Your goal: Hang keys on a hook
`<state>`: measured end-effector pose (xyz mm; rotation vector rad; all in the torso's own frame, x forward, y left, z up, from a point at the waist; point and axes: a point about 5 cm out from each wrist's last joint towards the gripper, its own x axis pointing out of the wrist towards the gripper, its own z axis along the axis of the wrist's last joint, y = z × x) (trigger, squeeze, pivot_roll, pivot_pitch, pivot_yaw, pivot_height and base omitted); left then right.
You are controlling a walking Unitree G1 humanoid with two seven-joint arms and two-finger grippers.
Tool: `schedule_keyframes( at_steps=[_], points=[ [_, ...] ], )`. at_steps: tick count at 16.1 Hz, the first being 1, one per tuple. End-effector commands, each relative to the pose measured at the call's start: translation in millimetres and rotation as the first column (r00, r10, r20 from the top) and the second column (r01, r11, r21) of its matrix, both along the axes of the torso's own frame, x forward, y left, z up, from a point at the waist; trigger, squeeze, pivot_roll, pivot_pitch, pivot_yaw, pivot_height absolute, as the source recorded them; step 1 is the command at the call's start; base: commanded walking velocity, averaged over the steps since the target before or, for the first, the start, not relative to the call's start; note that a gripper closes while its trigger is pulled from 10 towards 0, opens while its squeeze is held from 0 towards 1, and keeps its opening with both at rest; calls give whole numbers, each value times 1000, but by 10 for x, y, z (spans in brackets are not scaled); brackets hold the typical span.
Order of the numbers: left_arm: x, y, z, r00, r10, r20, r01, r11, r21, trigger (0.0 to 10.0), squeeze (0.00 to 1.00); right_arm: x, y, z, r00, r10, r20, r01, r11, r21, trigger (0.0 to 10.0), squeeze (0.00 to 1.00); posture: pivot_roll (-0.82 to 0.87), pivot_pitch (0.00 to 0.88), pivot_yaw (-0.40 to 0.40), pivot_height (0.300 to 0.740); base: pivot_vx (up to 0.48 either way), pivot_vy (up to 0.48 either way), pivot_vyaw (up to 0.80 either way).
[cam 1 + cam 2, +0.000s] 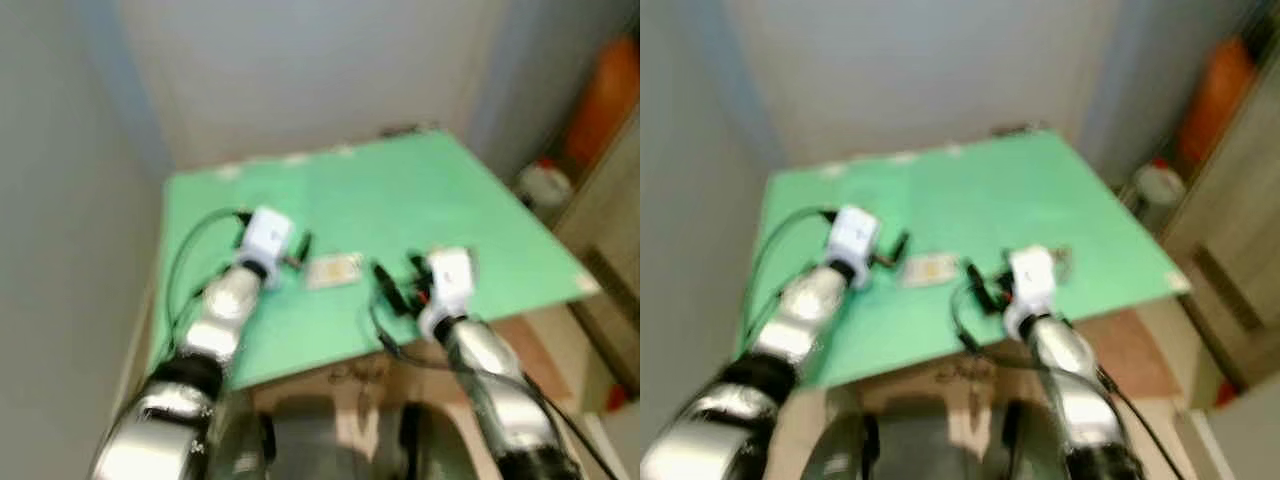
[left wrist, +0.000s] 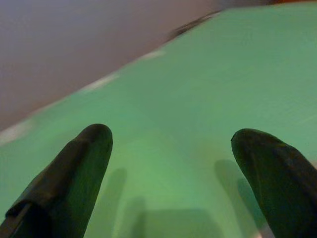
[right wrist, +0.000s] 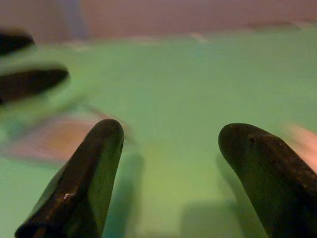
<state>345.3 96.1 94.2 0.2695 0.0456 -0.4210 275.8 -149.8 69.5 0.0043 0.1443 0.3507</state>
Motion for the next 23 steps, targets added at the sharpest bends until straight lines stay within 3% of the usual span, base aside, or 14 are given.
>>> schedule_keyframes(
  at_steps=[1, 4, 9, 12, 17, 19, 23],
  points=[
    [-14, -40, -12, 1000, -31, -2, 31, 999, 16, 10000, 0, 25, -31, 38, 1000, -20, 19, 21, 1000, -4, 10000, 0, -76, 0, 46, 596, 0, 0, 0],
    [0, -81, -15, 999, -43, -9, 43, 999, 12, 10000, 0, 8, -31, 39, 1000, -19, 22, 19, 1000, -5, 10000, 0, -79, 0, 44, 596, 0, 0, 0],
    [45, -209, 35, 995, -96, -8, 96, 992, 77, 10000, 0, -70, -55, 26, 1000, -13, 17, 13, 1000, -8, 10000, 0, -101, 0, 48, 596, 0, 0, 0],
    [65, -330, 83, 990, -134, -30, 136, 990, 38, 10000, 0, -94, -74, 23, 1000, -19, 16, 19, 1000, -9, 10000, 0, -112, 0, 55, 596, 0, 0, 0],
    [-49, -433, -134, 978, -130, -164, 128, 992, -24, 10000, 0, -156, -108, 11, 1000, -27, 2, 27, 1000, -12, 10000, 0, -126, 0, 58, 596, 0, 0, 0],
    [-159, -491, -237, 972, -126, -197, 123, 992, -28, 10000, 0, -164, -113, 10, 1000, -30, -1, 30, 999, -10, 10000, 0, -121, 0, 56, 596, 0, 0, 0],
    [-224, -520, -309, 966, -126, -227, 120, 992, -38, 10000, 0, -148, -104, 14, 1000, -21, -7, 21, 1000, -10, 10000, 0, -111, 0, 41, 596, 0, 0, 0]
  ],
)
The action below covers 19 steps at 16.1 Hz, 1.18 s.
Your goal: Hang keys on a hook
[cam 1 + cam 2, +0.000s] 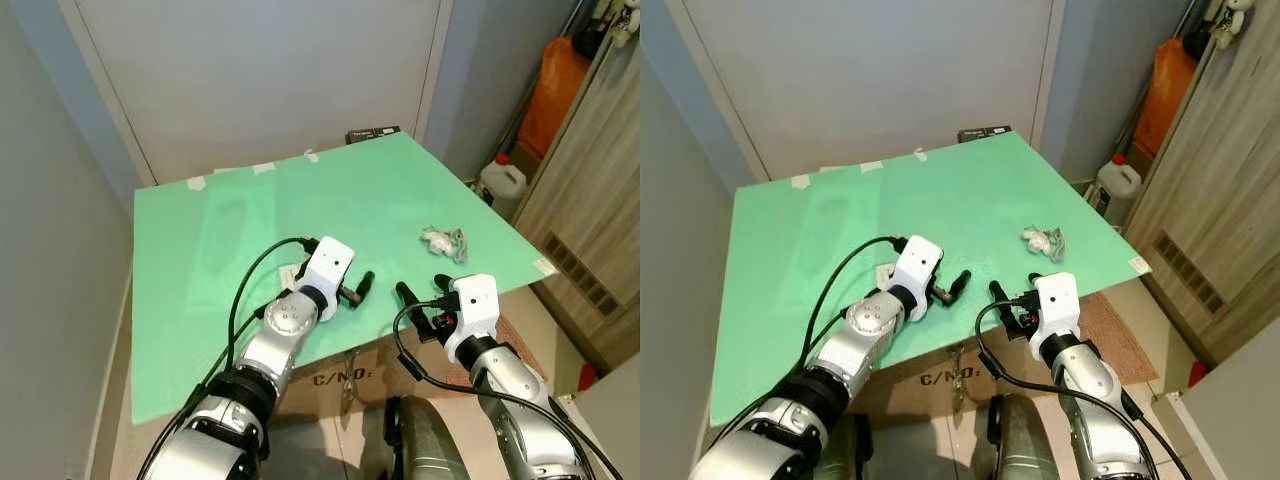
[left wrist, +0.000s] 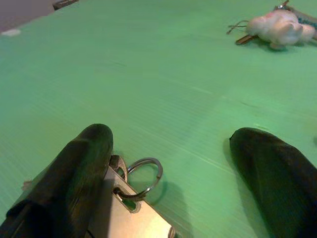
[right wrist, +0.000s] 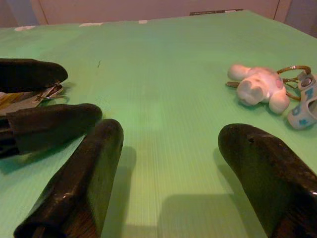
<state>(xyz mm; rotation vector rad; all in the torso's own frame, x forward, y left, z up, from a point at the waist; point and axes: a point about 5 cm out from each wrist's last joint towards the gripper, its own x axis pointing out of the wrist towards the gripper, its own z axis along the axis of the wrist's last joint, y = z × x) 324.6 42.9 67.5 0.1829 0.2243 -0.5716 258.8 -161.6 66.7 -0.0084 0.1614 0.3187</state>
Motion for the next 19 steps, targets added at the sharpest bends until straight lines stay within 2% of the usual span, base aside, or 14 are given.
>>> schedule_keyframes(
  at_steps=[1, 2, 3, 4, 7, 11, 16, 19],
  points=[
    [1, 53, -59, 999, 14, -42, -13, 1000, 23, 10000, 0, 27, 20, 45, 1000, 14, 8, -14, 1000, 7, 10000, 0, -110, 0, 38, 596, 0, 0, 0],
    [40, 132, -82, 995, 39, -87, -37, 999, 26, 10000, 0, 35, 25, 52, 1000, 17, 8, -17, 1000, 6, 10000, 0, -110, 0, 36, 596, 0, 0, 0],
    [52, 149, -78, 995, 45, -92, -43, 999, 25, 10000, 0, 37, 26, 54, 1000, 18, 9, -18, 1000, 6, 10000, 0, -110, 0, 36, 596, 0, 0, 0],
    [80, 213, -84, 990, 71, -118, -68, 997, 31, 0, 0, 37, 25, 57, 1000, 19, 9, -19, 1000, 5, 10000, 0, -111, 0, 36, 596, 0, 0, 0],
    [116, 266, -73, 989, 50, -141, -40, 996, 76, 0, 0, 46, 14, 59, 1000, 15, 9, -15, 1000, 3, 10000, 0, -114, 0, 40, 596, 0, 0, 0],
    [141, 275, -37, 993, 37, -115, -28, 997, 77, 0, 0, 49, 9, 62, 1000, 7, 8, -7, 1000, 6, 10000, 0, -117, 0, 46, 596, 0, 0, 0],
    [152, 267, 71, 999, -2, 51, -7, 987, 160, 0, 0, 47, 2, 51, 1000, -1, 4, 1, 1000, 6, 10000, 0, -115, 0, 48, 596, 0, 0, 0],
    [129, 227, 89, 997, -25, 67, 15, 989, 148, 0, 0, 63, 12, 56, 1000, -1, 6, 1, 1000, 7, 10000, 0, -109, 0, 49, 596, 0, 0, 0]
  ],
)
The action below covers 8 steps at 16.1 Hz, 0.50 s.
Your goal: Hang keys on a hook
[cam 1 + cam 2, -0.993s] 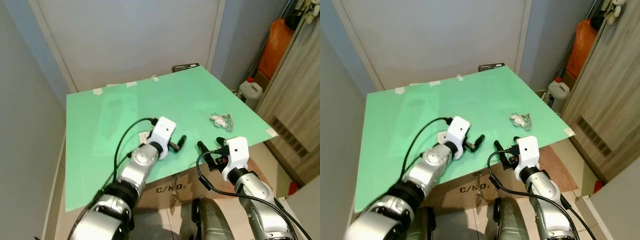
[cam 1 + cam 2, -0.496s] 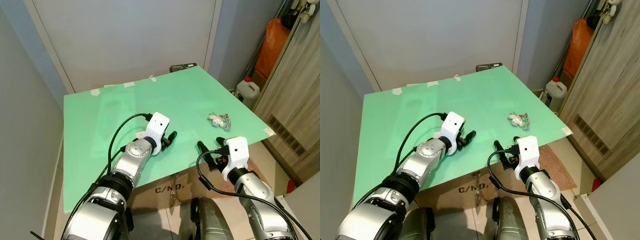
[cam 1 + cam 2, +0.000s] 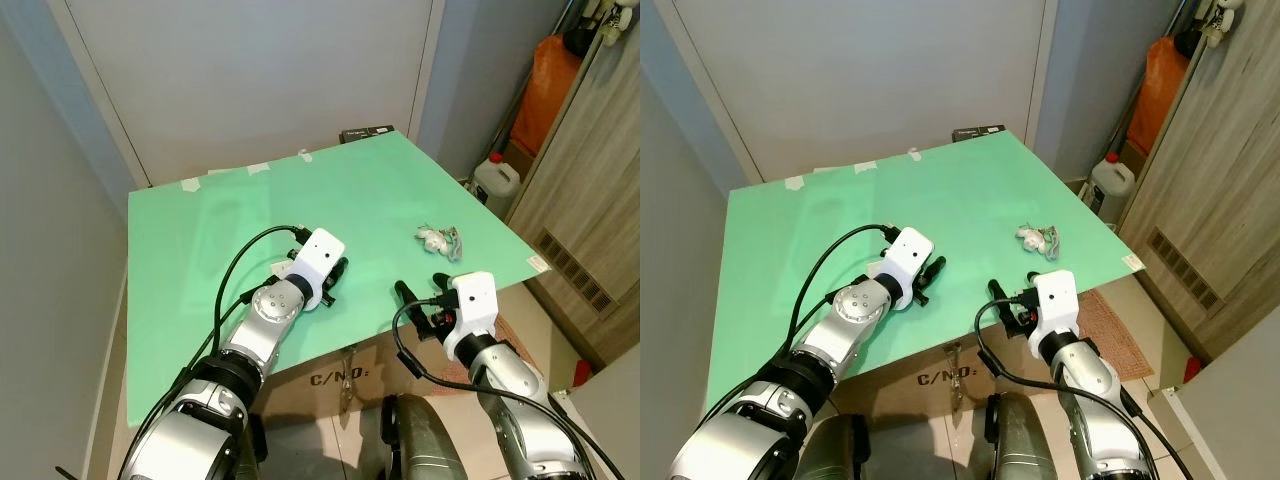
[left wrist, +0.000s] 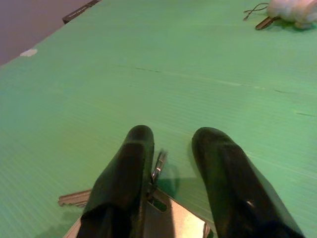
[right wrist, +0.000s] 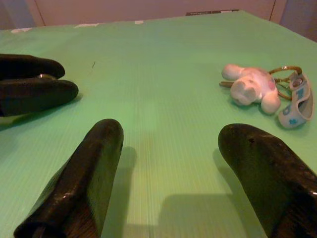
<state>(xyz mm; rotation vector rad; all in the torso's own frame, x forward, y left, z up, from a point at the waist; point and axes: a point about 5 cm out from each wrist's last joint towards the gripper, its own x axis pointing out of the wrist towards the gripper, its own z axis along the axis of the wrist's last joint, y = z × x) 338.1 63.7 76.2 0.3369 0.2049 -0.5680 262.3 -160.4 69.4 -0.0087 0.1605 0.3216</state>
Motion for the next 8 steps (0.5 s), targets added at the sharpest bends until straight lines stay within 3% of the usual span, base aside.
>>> schedule_keyframes(
  at_steps=[1, 4, 7, 8],
  points=[
    [-7, 17, 2, 1000, -8, 2, 8, 1000, -2, 0, 0, 32, 4, 29, 1000, -4, 6, 4, 1000, 7, 10000, 0, -109, 0, 50, 596, 0, 0, 0],
    [61, 125, 0, 992, 79, -103, -92, 987, -128, 0, 0, 71, 11, 48, 1000, -5, 13, 5, 1000, 9, 10000, 0, -104, 0, 48, 596, 0, 0, 0],
    [102, 128, 136, 997, 73, 9, -72, 993, -92, 0, 0, 62, 1, 38, 1000, -4, 9, 4, 1000, 6, 10000, 0, -101, 0, 44, 596, 0, 0, 0],
    [121, 99, 255, 995, 43, 90, -37, 997, -65, 0, 0, 65, 0, 35, 1000, -2, 9, 2, 1000, 5, 10000, 0, -99, 0, 43, 596, 0, 0, 0]
  ],
)
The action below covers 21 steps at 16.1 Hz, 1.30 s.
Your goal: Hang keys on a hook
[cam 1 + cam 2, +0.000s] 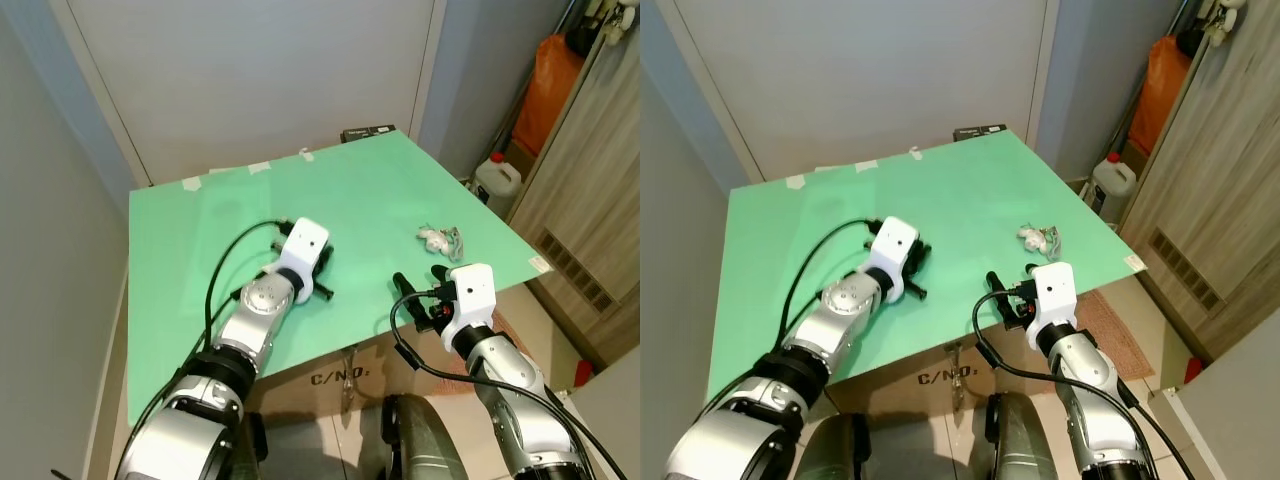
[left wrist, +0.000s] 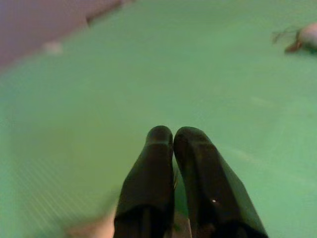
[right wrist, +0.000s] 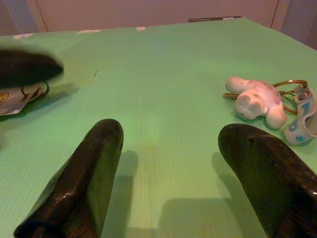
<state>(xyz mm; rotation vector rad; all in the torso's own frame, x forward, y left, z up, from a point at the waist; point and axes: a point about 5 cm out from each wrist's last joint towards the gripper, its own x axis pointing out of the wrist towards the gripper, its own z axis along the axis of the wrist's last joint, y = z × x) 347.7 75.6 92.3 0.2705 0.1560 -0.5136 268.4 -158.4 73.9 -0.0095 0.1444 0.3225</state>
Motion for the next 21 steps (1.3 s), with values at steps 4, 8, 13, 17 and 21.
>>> schedule_keyframes(
  at_steps=[4, 8, 13, 17, 21],
  points=[
    [67, -77, 388, 987, -55, 154, 57, 998, -9, 0, 0, 44, -7, 2, 1000, -2, 0, 2, 1000, 4, 10000, 0, -91, 0, 46, 596, 0, 0, 0],
    [76, -82, 483, 983, -55, 173, 57, 998, -9, 0, 0, 95, 31, 9, 1000, 3, 9, -3, 1000, 11, 10000, 0, -79, 0, 48, 596, 0, 0, 0],
    [59, 105, 302, 988, 91, 121, -96, 995, 29, 10000, 1000, 62, 9, -23, 1000, 6, 1, -6, 1000, 5, 10000, 0, -82, 0, 45, 596, 0, 0, 0],
    [23, 50, 155, 996, 85, 33, -84, 996, -19, 10000, 1000, 52, 10, -25, 1000, 9, 0, -9, 1000, 2, 10000, 0, -89, 0, 39, 596, 0, 0, 0],
    [17, 68, 80, 995, 101, 0, -101, 995, -15, 10000, 1000, 22, -17, -32, 1000, 8, -5, -8, 1000, -5, 10000, 0, -97, 0, 38, 596, 0, 0, 0]
  ],
)
